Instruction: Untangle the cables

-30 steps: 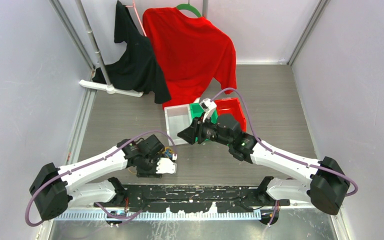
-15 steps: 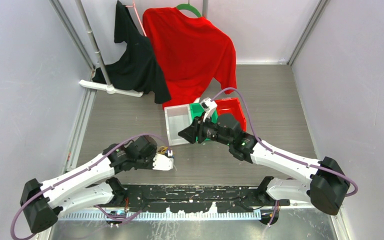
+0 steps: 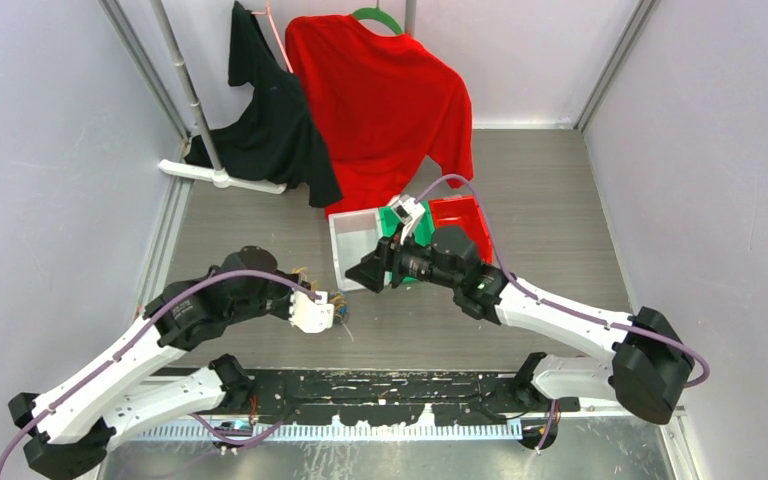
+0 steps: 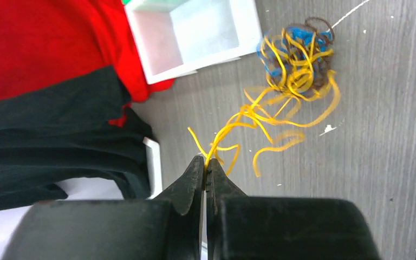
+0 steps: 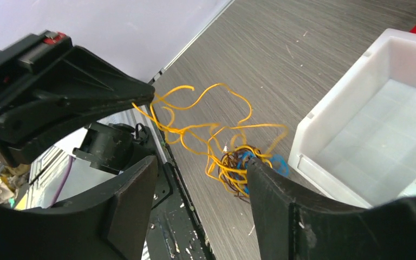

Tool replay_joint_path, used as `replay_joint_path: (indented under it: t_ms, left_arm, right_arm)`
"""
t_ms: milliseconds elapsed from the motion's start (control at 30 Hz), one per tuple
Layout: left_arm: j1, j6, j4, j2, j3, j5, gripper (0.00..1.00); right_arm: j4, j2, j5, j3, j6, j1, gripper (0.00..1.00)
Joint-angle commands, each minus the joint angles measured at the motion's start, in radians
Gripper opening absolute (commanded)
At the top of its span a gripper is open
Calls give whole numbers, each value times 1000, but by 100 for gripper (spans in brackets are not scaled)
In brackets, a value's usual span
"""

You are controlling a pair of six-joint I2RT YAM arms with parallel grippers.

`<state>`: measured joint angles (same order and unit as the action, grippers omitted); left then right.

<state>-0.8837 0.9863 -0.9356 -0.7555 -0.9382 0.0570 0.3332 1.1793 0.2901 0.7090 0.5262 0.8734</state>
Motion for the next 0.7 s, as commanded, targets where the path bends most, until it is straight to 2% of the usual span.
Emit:
replay_joint_path:
  t_ms: [0,200,467,567,667]
  left_arm:
    - [-3,120,2,15,-67,-24,0]
    - [-3,176,80,-5,-189,-105,0]
    - [-4,270,93,-8,-291,-272,0]
    - [-3,224,90,-37,-339,-274,0]
    - [-4,190,83,-55,-373,-288,0]
  right_arm:
    - [109,26,34,53,-19,35,68]
    - [185,77,53,108,-49,99,77]
    - [367,183,163,199,70,122,75]
    - [368,208,128,222,48,151,74]
    - [325,236,58,245,19,176,69]
